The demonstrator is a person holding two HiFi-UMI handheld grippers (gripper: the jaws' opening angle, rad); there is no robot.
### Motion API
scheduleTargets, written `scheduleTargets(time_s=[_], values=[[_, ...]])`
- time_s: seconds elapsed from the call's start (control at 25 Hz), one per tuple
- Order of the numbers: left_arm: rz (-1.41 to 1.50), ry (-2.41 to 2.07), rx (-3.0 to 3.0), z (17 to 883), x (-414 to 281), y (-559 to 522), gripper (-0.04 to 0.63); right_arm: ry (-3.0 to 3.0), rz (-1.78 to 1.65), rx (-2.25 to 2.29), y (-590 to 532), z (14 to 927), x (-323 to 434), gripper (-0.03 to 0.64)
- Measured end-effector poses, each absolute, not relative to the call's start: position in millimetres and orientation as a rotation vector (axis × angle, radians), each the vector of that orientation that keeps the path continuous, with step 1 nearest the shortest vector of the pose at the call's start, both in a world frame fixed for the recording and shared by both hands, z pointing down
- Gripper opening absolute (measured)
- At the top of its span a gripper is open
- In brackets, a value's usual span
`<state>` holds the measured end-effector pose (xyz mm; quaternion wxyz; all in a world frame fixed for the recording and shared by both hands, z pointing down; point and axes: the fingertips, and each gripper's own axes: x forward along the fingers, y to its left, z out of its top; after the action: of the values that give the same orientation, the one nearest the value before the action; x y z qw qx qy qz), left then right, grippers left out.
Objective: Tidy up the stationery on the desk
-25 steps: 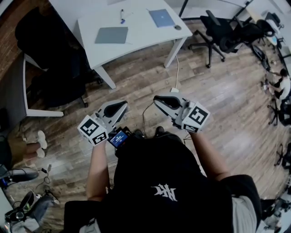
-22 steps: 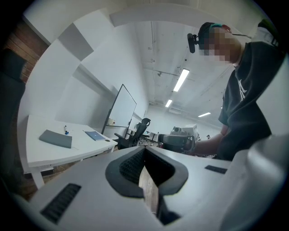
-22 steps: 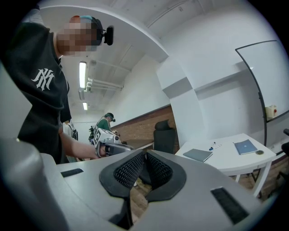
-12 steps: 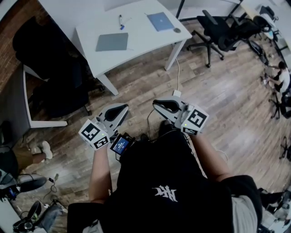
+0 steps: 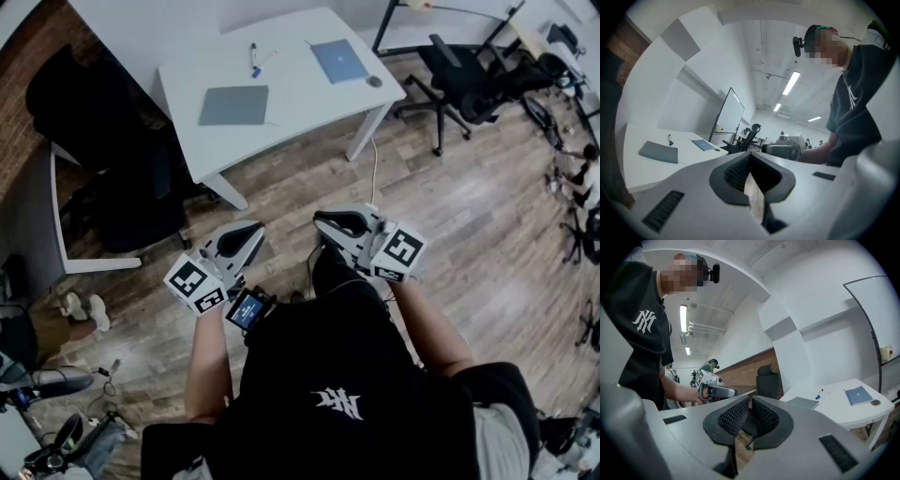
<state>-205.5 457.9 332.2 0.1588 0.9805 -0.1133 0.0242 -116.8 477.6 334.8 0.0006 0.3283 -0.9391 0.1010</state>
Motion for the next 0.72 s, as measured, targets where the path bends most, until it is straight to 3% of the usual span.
scheduleTargets(time_s=[0.72], values=[[0.129,-0.388,2.697,332.1,-60.6,316.5,0.003,-3.036,0.335,1.01,333.9,315.4,32.0,0.049]])
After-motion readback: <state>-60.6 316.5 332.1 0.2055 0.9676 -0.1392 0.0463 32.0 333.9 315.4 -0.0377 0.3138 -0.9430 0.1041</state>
